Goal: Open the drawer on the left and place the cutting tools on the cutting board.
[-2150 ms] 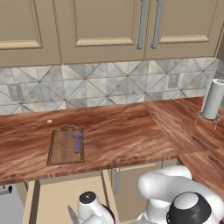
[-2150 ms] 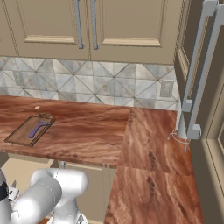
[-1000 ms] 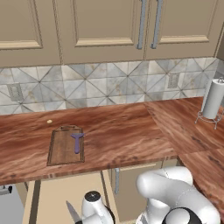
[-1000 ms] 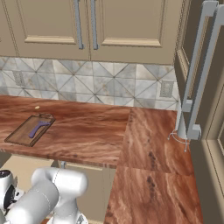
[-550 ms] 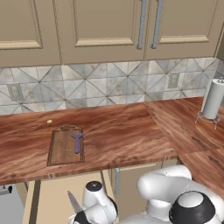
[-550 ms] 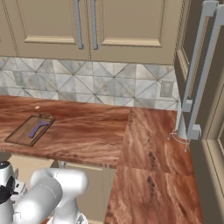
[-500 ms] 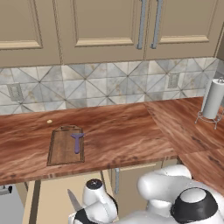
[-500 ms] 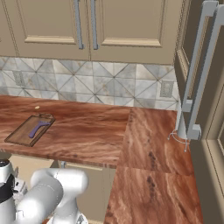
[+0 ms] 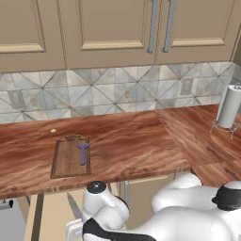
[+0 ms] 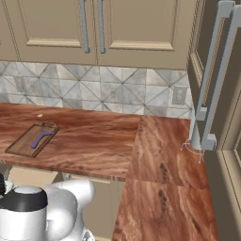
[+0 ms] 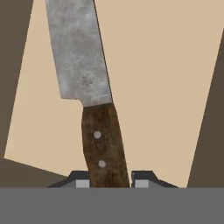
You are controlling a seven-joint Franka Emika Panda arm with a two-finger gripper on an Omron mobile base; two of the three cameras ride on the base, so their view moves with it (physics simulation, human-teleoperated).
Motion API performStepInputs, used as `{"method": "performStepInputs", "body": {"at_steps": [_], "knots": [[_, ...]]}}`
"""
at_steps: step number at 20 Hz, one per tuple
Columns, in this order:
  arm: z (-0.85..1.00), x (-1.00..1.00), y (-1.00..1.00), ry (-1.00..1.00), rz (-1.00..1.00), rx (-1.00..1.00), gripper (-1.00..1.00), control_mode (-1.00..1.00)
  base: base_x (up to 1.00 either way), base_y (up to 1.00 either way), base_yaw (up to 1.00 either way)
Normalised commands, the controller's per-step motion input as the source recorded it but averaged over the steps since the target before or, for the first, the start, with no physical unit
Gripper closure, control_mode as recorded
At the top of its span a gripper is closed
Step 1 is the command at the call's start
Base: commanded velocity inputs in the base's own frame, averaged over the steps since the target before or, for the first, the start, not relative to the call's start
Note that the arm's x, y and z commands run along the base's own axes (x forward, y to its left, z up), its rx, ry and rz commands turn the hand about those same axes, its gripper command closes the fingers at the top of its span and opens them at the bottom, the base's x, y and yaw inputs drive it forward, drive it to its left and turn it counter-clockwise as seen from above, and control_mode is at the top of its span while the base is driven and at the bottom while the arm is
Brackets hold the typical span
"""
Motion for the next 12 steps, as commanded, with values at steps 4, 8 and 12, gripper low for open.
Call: {"method": "performStepInputs", "body": {"at_steps": [4,8,12], "knots": [[1.00,0.06,0.00,-0.23,0.00,0.00,1.00,-1.00,0.00,0.00,0.00],[1.00,0.18,0.00,-0.22,-0.01,0.00,1.00,-1.00,0.00,0.00,0.00],[0.96,0.83,-0.01,-0.09,-0.08,0.00,1.00,-1.00,0.00,0.00,0.00]]}}
